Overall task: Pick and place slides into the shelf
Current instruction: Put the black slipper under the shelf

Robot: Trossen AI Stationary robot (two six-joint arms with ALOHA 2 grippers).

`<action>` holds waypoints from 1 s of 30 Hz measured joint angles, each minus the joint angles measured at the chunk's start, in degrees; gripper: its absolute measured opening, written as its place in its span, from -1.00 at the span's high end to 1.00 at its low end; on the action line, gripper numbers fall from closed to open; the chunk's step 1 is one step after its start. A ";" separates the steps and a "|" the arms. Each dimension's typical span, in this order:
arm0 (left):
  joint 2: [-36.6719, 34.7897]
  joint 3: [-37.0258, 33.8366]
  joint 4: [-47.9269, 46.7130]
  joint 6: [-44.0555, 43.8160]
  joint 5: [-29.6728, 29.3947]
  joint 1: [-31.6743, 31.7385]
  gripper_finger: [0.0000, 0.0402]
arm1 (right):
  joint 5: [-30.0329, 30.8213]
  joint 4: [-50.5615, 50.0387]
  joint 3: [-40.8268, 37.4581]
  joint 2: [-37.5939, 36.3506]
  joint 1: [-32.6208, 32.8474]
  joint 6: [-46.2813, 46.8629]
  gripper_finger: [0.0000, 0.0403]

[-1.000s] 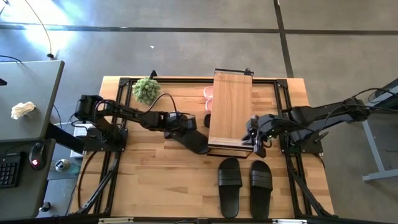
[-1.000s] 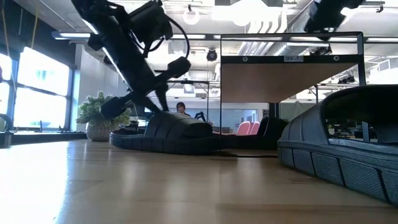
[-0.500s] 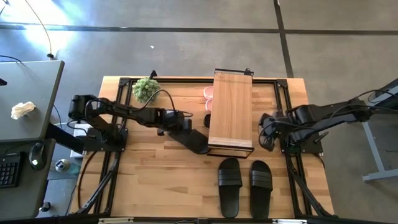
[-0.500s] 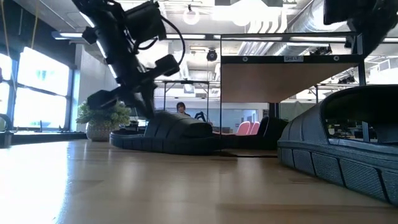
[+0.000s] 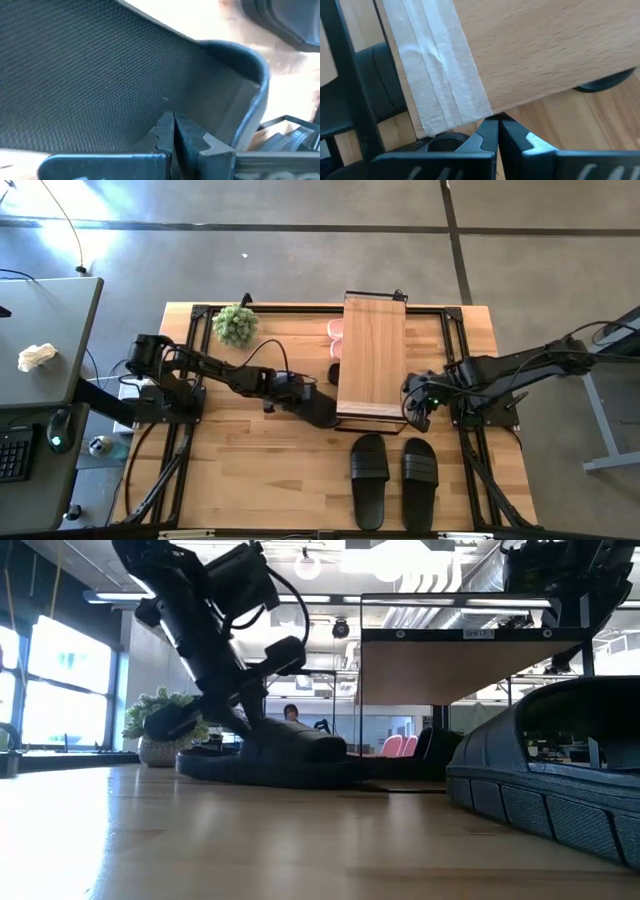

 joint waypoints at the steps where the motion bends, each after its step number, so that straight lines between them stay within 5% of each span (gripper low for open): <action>1: 0.38 0.00 0.81 -0.18 -0.02 -0.11 1.00 | -0.16 0.31 0.00 0.51 0.00 -0.16 1.00; 20: 3.38 0.40 10.64 -3.63 -3.31 0.07 1.00 | -1.04 1.56 0.00 2.28 -0.09 -1.15 1.00; 30: 10.18 9.63 9.90 0.86 -1.53 0.07 1.00 | -1.13 1.52 0.00 2.28 -0.09 -1.04 1.00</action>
